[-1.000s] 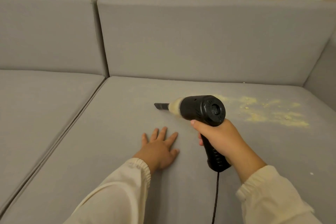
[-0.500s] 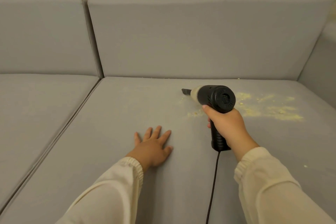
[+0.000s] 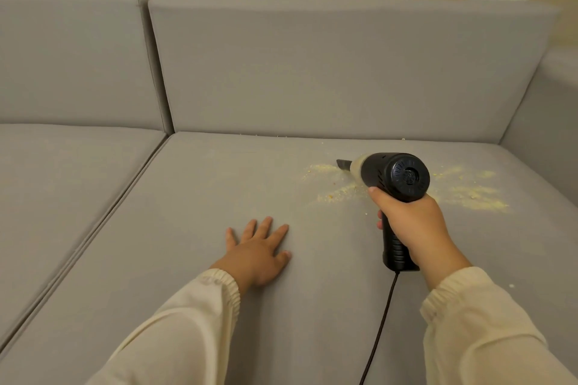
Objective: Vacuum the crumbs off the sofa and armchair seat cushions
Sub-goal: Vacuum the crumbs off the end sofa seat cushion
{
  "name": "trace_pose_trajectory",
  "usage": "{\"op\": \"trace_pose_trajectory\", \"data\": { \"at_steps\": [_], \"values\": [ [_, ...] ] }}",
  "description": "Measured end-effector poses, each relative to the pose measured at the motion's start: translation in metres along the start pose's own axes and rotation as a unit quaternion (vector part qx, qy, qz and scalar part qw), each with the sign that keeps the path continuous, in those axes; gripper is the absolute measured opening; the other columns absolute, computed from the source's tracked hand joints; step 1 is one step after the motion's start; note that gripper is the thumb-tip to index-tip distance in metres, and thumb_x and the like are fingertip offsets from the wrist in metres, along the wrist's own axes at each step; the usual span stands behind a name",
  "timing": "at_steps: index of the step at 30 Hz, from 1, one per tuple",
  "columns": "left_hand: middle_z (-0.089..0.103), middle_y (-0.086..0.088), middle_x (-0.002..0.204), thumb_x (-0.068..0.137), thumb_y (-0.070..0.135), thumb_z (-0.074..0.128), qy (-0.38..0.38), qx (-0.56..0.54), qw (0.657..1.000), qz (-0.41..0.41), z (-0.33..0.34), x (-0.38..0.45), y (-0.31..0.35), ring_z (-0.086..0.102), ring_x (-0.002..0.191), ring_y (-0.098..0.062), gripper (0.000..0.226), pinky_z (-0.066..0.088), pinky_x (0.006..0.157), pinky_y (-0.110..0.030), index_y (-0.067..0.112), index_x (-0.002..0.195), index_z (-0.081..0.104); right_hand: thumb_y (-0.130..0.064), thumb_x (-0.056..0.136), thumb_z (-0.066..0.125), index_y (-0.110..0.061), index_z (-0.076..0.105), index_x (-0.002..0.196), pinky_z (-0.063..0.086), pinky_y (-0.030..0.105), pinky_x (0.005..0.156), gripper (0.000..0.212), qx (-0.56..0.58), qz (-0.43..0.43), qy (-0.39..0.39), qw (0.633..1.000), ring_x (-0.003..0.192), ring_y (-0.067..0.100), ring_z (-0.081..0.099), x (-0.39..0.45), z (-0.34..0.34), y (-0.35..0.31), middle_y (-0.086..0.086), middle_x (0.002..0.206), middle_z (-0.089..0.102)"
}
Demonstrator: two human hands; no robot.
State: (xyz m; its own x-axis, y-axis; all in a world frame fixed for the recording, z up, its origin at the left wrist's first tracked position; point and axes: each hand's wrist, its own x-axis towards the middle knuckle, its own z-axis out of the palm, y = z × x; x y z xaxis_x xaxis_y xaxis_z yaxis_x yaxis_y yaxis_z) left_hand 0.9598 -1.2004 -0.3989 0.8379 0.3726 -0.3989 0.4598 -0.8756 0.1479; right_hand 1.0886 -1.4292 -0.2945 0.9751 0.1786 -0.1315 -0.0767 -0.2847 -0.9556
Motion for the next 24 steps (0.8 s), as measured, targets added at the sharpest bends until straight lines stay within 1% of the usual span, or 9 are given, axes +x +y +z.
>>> {"op": "trace_pose_trajectory", "data": {
  "at_steps": [4,8,13,16,19,24],
  "values": [
    [-0.012,0.008,0.174,0.104,0.064,0.025,0.002,-0.007,1.0,0.001,0.0,0.001,0.001,-0.012,0.16,-0.025,0.065,-0.01,0.122,-0.065,0.05,0.162,-0.001,-0.029,0.089,0.082,-0.016,0.07,0.09,0.06,0.036,0.069,0.018,0.02,0.005,-0.027,0.999,0.062,0.022,0.068,-0.009,0.002,-0.007,0.009,0.073,0.071],
    [-0.013,0.007,0.174,0.104,0.064,0.027,0.0,-0.014,1.0,0.002,0.0,0.001,0.003,-0.014,0.159,-0.026,0.066,-0.01,0.123,-0.063,0.051,0.162,-0.003,-0.029,0.089,0.082,-0.017,0.07,0.088,0.061,0.038,0.071,0.017,0.009,-0.001,-0.043,0.999,0.061,0.021,0.068,-0.012,0.01,-0.009,0.01,0.075,0.071],
    [-0.016,0.005,0.173,0.103,0.068,0.028,-0.005,-0.017,1.0,0.004,0.0,0.0,0.006,-0.018,0.159,-0.026,0.068,-0.012,0.123,-0.061,0.053,0.161,-0.004,-0.029,0.091,0.08,-0.015,0.072,0.093,0.057,0.029,0.061,0.017,-0.005,-0.009,-0.068,0.998,0.057,0.016,0.067,-0.014,0.02,-0.01,0.009,0.075,0.07],
    [-0.018,0.005,0.173,0.102,0.069,0.028,-0.01,-0.017,1.0,0.003,0.001,0.001,0.008,-0.019,0.158,-0.027,0.068,-0.013,0.123,-0.061,0.054,0.161,-0.003,-0.03,0.09,0.081,-0.012,0.073,0.094,0.059,0.031,0.065,0.02,-0.014,-0.01,-0.075,0.997,0.058,0.017,0.068,-0.014,0.023,-0.01,0.009,0.075,0.071],
    [-0.018,0.005,0.173,0.102,0.07,0.028,-0.008,-0.014,1.0,0.003,0.0,0.002,0.011,-0.019,0.158,-0.028,0.068,-0.012,0.123,-0.061,0.054,0.161,-0.004,-0.033,0.089,0.082,-0.015,0.074,0.096,0.06,0.035,0.07,0.02,-0.021,-0.005,-0.091,0.996,0.061,0.016,0.071,-0.015,0.021,-0.009,0.009,0.076,0.074],
    [-0.018,0.004,0.173,0.102,0.068,0.028,-0.012,-0.019,1.0,0.007,-0.001,0.004,0.023,-0.019,0.158,-0.027,0.068,-0.012,0.123,-0.061,0.053,0.161,-0.003,-0.035,0.09,0.082,-0.019,0.074,0.096,0.058,0.029,0.063,0.019,-0.043,-0.009,-0.11,0.993,0.062,0.015,0.072,-0.02,0.011,-0.009,0.01,0.08,0.077]
  ]
}}
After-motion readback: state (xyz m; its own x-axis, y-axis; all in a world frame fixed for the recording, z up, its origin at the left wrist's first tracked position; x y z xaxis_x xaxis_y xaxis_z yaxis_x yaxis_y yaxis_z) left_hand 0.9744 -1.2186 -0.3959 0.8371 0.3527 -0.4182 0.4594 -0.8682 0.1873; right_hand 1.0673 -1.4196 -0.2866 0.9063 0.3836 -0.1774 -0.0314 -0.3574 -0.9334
